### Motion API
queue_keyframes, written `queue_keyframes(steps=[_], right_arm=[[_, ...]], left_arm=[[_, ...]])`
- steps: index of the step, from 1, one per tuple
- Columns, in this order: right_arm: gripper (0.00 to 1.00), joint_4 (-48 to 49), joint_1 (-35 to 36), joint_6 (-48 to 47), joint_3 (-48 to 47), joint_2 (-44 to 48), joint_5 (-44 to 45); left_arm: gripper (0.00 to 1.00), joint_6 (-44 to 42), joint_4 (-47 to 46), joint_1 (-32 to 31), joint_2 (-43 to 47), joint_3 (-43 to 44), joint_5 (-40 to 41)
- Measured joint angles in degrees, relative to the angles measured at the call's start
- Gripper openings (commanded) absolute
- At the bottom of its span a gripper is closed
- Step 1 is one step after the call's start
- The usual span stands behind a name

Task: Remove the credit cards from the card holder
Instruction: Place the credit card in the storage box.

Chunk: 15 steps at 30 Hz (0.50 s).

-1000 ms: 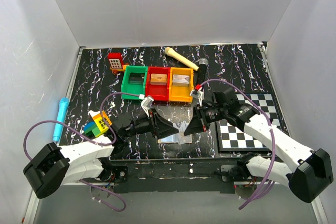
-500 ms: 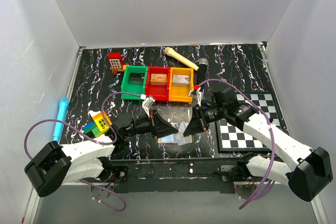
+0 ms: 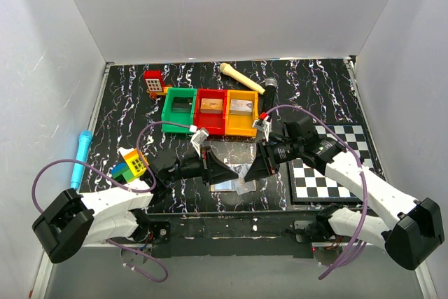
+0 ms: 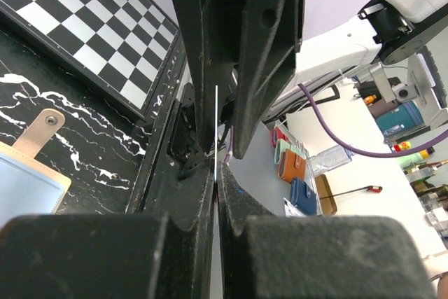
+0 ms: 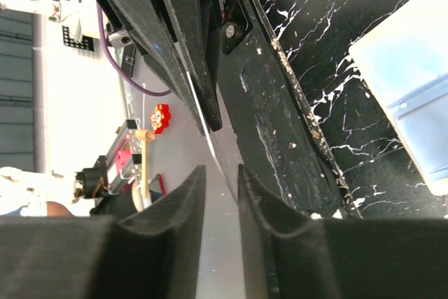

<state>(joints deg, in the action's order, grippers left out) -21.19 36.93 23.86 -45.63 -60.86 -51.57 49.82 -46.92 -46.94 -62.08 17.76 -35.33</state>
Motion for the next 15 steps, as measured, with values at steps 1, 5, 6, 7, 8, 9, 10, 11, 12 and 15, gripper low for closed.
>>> queue_keyframes(steps=[1, 5, 6, 7, 8, 9, 10, 11, 12, 15], right_arm=[[0.42, 0.0, 0.0, 0.2, 0.0, 0.2, 0.0], [0.52, 0.0, 0.0, 0.3, -0.2, 1.2, 1.1], [0.54, 0.0, 0.0, 0.5, -0.2, 1.6, 1.8], [0.56, 0.0, 0.0, 0.6, -0.2, 2.1, 2.6], [0.57, 0.0, 0.0, 0.9, -0.2, 2.7, 3.6], [0.57, 0.0, -0.1, 1.2, -0.2, 3.4, 4.5], [0.58, 0.1, -0.2, 1.5, -0.2, 4.0, 5.2], [0.58, 0.3, -0.3, 2.1, -0.2, 5.0, 6.4], [0.58, 0.5, -0.4, 2.7, -0.2, 5.7, 7.1], [0.58, 3.0, -1.1, 5.4, 0.3, 8.3, 10.2]], left_arm=[[0.00, -0.2, 0.5, 0.0, 0.0, 0.2, 0.0], [0.00, -1.0, 3.3, 0.0, 0.4, 0.3, 0.7], [0.00, -1.0, 4.0, 0.0, 0.8, 0.3, 1.5], [0.00, -0.9, 4.5, 0.0, 1.3, 0.3, 2.3], [0.00, -0.6, 5.0, 0.0, 2.1, 0.3, 3.8], [0.00, 0.0, 5.4, 0.0, 3.0, 0.3, 5.6], [0.00, 0.6, 5.4, 0.0, 4.2, 0.1, 7.6], [0.00, 1.4, 5.2, 0.0, 5.5, -0.2, 9.7], [0.00, 2.3, 5.2, 0.0, 6.8, -0.6, 11.8], [0.00, 5.2, 4.7, 0.0, 10.7, -1.8, 19.3]])
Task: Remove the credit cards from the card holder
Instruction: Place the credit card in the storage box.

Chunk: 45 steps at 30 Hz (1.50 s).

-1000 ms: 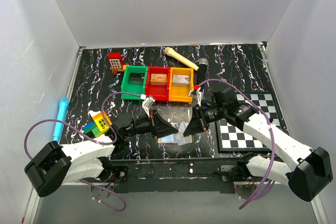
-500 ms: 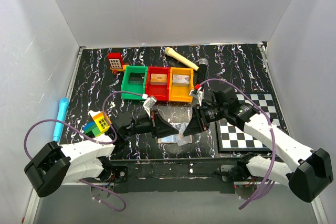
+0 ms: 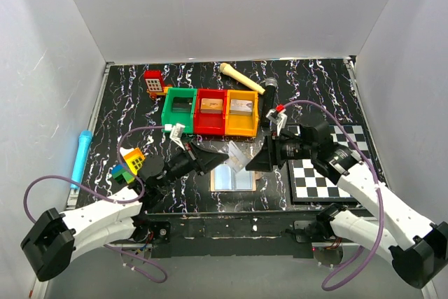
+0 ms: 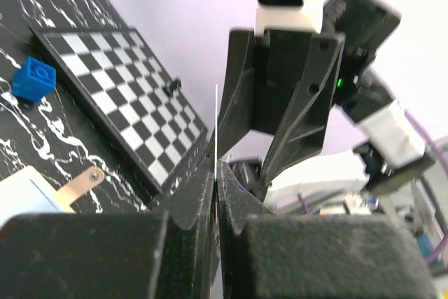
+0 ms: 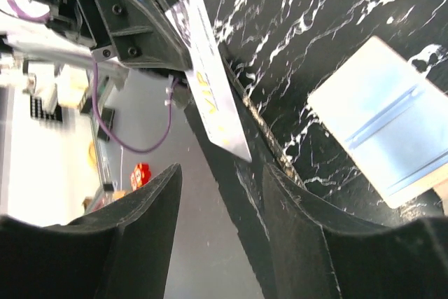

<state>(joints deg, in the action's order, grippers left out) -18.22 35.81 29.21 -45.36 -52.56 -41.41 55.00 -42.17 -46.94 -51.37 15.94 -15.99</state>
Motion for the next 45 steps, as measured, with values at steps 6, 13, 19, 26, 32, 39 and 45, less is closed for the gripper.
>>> queue_keyframes(steps=[6, 13, 19, 26, 32, 39, 45], right_arm=[[0.56, 10.9, -1.3, 9.7, 6.2, 3.5, 4.5], [0.55, 25.2, -1.4, 21.6, 10.2, -0.8, 5.3], [0.54, 32.6, -1.4, 26.2, 10.2, -4.2, 4.5], [0.54, 36.1, -1.3, 28.4, 9.1, -7.4, 3.5], [0.49, 37.7, -0.9, 29.2, 7.6, -9.4, 2.7], [0.26, 37.5, 0.7, 28.6, 4.3, -12.4, 1.7], [0.01, 36.0, 0.7, 27.9, 4.2, -12.8, 1.3]], left_arm=[[0.00, 5.0, -1.8, 0.0, 4.9, -2.6, 14.2], [0.00, 7.2, -6.1, -0.1, 4.3, -3.4, 23.2], [0.00, 7.5, -9.7, -0.5, 2.2, -3.4, 24.6], [0.00, 7.8, -11.1, -0.9, 1.0, -3.4, 24.5], [0.00, 8.3, -11.9, -1.0, -0.7, -3.4, 24.1], [0.00, 8.7, -13.4, -1.6, -2.2, -3.4, 23.4], [0.22, 8.6, -13.3, -1.8, -2.2, -3.4, 23.1]])
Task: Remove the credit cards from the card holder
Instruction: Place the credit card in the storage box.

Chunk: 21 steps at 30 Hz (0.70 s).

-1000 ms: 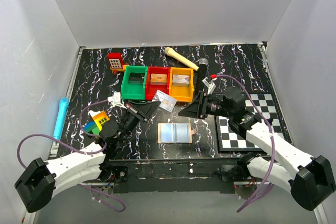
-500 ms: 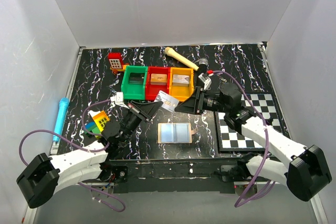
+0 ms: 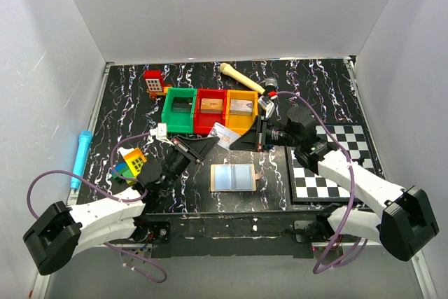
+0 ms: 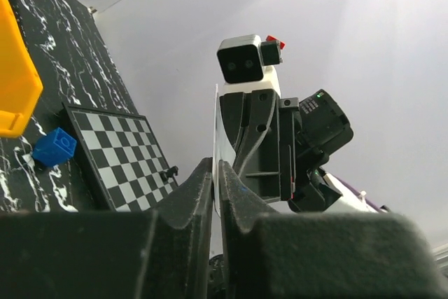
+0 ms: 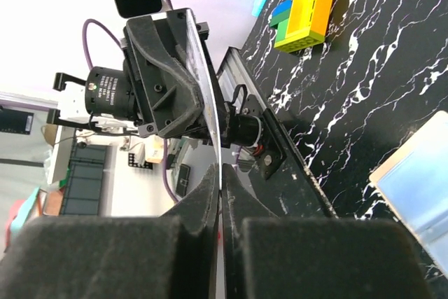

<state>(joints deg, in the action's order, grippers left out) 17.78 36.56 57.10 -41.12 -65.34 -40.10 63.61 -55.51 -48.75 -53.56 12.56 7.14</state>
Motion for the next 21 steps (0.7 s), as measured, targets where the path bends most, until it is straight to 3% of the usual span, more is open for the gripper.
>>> queue_keyframes(steps=[1, 4, 7, 9, 13, 16, 21], right_arm=[[0.01, 0.0, 0.0, -0.1, 0.0, 0.1, -0.3], [0.01, -0.8, 0.0, -0.8, -0.1, 0.8, -0.8], [0.01, -4.7, 0.0, -3.3, -0.8, 1.8, -2.3], [0.01, -8.3, -0.1, -5.5, -2.3, 2.2, -4.0], [0.01, -16.2, -0.2, -11.2, -5.7, 3.2, -7.8], [0.01, -20.7, -0.2, -14.8, -7.3, 3.8, -10.4], [0.01, -25.9, -0.2, -18.6, -8.5, 3.8, -12.4]], left_arm=[[0.38, 0.0, 0.3, 0.0, 0.0, 0.0, 0.0], [0.68, -0.3, 1.1, -0.1, 0.5, 0.0, -0.9], [0.83, -0.9, 3.5, 0.1, 3.4, -0.1, -2.4], [0.87, -1.6, 5.0, 1.0, 6.7, -0.5, -3.8], [0.85, -3.5, 9.2, 5.5, 13.3, -1.0, -9.3], [0.68, -5.2, 11.4, 8.9, 13.5, -0.1, -15.5], [0.45, -6.6, 11.8, 10.7, 5.7, 3.8, -26.4]])
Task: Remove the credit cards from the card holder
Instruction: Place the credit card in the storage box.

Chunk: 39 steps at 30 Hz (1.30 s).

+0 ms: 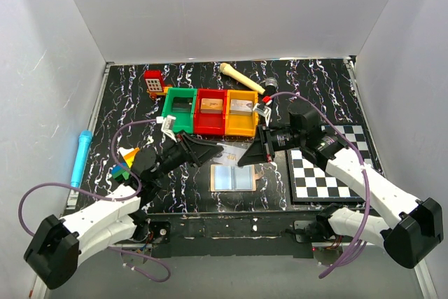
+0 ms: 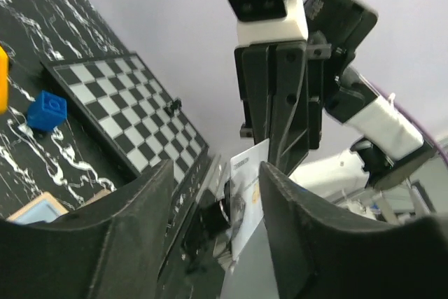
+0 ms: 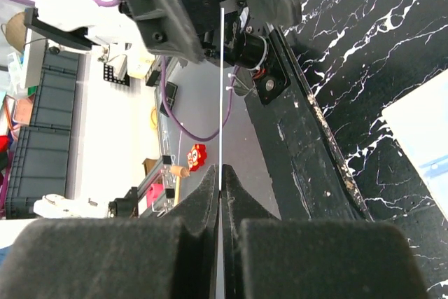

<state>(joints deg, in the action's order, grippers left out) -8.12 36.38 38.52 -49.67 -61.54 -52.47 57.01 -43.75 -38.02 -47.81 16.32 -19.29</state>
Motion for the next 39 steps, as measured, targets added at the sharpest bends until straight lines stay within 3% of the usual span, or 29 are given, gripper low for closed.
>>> queue_keyframes(steps=[5, 12, 15, 17, 19, 22, 25, 38, 39], right_arm=[[0.01, -2.8, 0.0, -2.0, -0.5, 0.0, -0.5], [0.01, -4.5, 0.0, -3.2, -0.5, 0.0, -0.5], [0.01, -5.1, -0.2, -3.6, -0.5, 0.0, -0.3], [0.10, -5.1, -0.3, -3.8, -0.5, 0.0, -0.3], [0.12, -5.2, -0.3, -3.9, -0.5, 0.0, -0.2], [0.27, -5.4, -0.4, -4.0, -0.5, 0.1, 0.5], [0.31, -5.5, -0.9, -3.9, -0.5, 0.7, 1.4], [0.01, -3.4, -3.8, -0.7, 1.0, 3.9, 4.0], [0.01, -3.1, -3.8, -0.5, 1.2, 4.0, 4.1]], left_arm=[[0.28, 0.5, -1.7, 0.1, -5.2, 1.3, -6.1], [0.00, 1.0, -3.9, 0.3, -5.3, 1.3, -8.8], [0.00, 1.1, -4.6, 0.3, -5.1, 1.4, -9.6], [0.00, 1.1, -4.5, 0.3, -5.0, 1.6, -9.8], [0.00, 1.1, -4.3, 0.3, -5.0, 1.7, -9.8], [0.00, 1.1, -4.0, 0.3, -5.0, 2.1, -9.9], [0.00, 1.3, -4.1, 0.3, -5.4, 2.5, -9.9], [0.00, 5.5, -8.1, 0.5, -11.6, 3.4, -9.7], [0.10, 5.8, -8.4, 0.7, -12.2, 3.5, -9.9]])
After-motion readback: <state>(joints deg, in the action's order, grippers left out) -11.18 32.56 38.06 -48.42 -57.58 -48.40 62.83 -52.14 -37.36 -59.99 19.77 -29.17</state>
